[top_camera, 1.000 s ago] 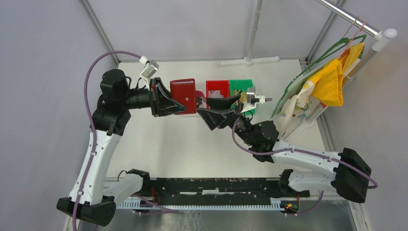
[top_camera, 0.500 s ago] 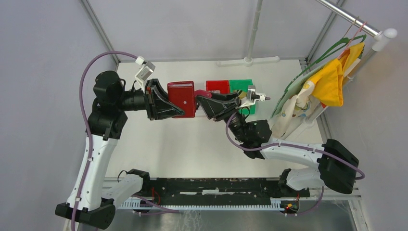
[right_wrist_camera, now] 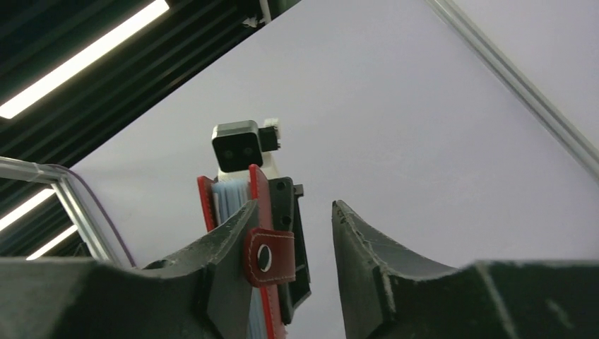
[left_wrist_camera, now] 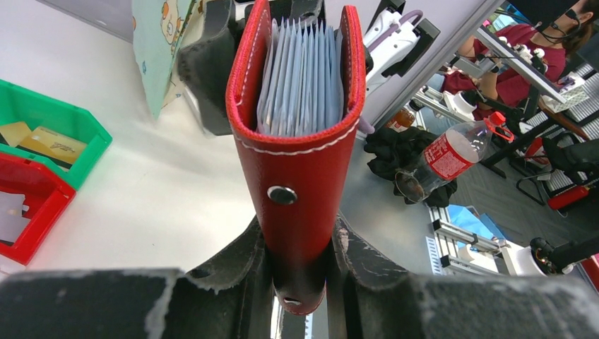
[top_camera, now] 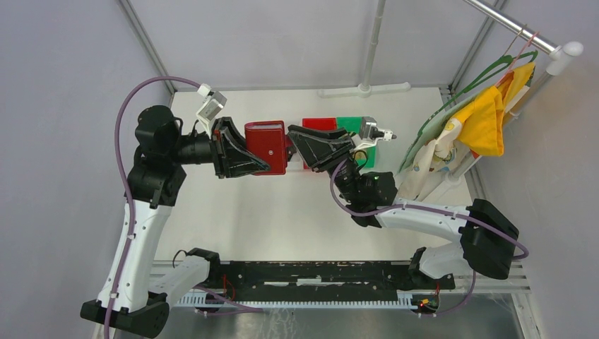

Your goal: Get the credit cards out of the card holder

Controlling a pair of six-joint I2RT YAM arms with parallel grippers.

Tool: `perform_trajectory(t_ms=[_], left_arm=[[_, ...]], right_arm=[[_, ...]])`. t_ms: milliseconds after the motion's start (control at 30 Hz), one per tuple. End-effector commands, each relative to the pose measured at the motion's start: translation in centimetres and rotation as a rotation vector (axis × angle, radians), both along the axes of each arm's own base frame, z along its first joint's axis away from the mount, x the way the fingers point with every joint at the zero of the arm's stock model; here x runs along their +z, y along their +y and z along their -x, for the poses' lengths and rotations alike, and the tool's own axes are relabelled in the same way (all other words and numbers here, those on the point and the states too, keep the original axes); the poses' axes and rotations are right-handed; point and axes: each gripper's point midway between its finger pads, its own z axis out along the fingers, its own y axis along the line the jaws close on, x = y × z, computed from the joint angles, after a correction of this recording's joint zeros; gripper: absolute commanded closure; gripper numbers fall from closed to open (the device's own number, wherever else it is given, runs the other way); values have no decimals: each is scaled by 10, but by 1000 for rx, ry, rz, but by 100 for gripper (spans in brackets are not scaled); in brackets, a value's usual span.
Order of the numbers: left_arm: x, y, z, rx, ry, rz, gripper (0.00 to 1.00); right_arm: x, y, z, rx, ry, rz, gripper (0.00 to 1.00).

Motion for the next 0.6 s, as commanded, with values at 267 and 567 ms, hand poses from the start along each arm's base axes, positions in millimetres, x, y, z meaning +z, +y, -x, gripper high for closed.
perform_trajectory(t_ms=[267,567], left_arm=[[11,1,14,-37,-39,17,84],[-26,4,3,-5,-56,-66,22]], right_arm=[[29,-17,7,46,1,-54,100],[-3,15,7,102,-73,391,100]])
